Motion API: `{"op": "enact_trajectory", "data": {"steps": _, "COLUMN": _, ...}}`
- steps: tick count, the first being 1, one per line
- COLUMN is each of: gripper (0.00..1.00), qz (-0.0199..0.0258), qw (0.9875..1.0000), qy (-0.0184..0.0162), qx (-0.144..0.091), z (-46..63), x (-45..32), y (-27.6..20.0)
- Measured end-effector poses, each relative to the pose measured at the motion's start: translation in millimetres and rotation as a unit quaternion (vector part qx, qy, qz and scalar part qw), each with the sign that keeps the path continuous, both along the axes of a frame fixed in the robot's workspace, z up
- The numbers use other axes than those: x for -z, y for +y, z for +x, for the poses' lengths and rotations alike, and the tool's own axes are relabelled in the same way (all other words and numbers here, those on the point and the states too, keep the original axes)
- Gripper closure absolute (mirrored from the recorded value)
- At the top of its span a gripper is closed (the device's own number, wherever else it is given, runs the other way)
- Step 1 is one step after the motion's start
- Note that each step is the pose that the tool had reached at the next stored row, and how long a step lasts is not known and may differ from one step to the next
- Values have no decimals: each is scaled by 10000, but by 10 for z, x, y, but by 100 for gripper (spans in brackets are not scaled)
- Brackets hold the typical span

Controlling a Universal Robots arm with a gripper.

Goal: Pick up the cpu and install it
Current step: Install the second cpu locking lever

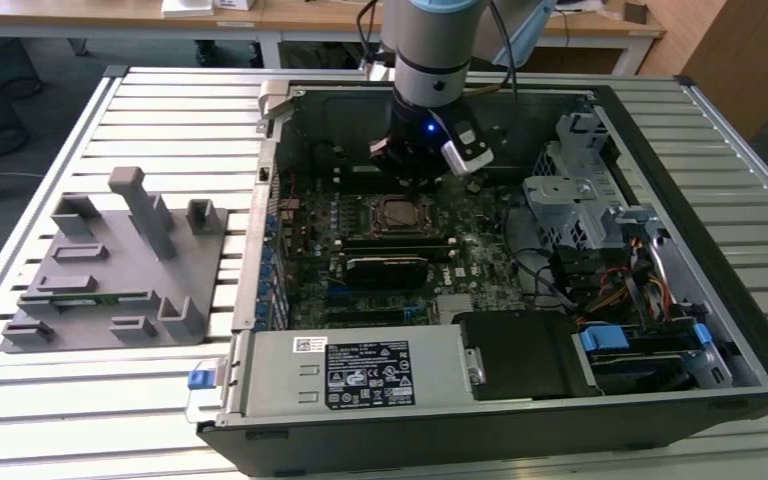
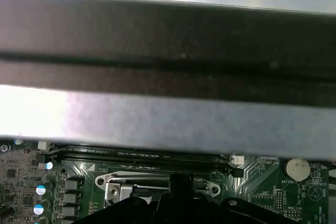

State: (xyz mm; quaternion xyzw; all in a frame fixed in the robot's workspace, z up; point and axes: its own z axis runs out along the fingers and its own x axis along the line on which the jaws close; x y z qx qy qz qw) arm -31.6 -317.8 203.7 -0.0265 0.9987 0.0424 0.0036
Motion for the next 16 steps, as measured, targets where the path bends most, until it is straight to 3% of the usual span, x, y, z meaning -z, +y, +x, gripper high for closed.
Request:
{"op": "enact_trajectory", "data": {"steps": 4, "gripper": 89, "qz": 1, "qw": 10000, "qy": -1, "qx": 0, "z": 0, "x": 0, "y": -31}}
{"op": "enact_trajectory", "data": {"steps": 11, "gripper": 89, "qz": -2, "qw": 10000, "qy": 0, "qx": 0, "z": 0, "x": -65, "y": -34}}
{"op": "enact_trajectory", "data": {"steps": 16, "gripper": 89, "qz": -11, "qw": 10000, "qy": -1, "qx": 0, "z": 0, "x": -65, "y": -53}}
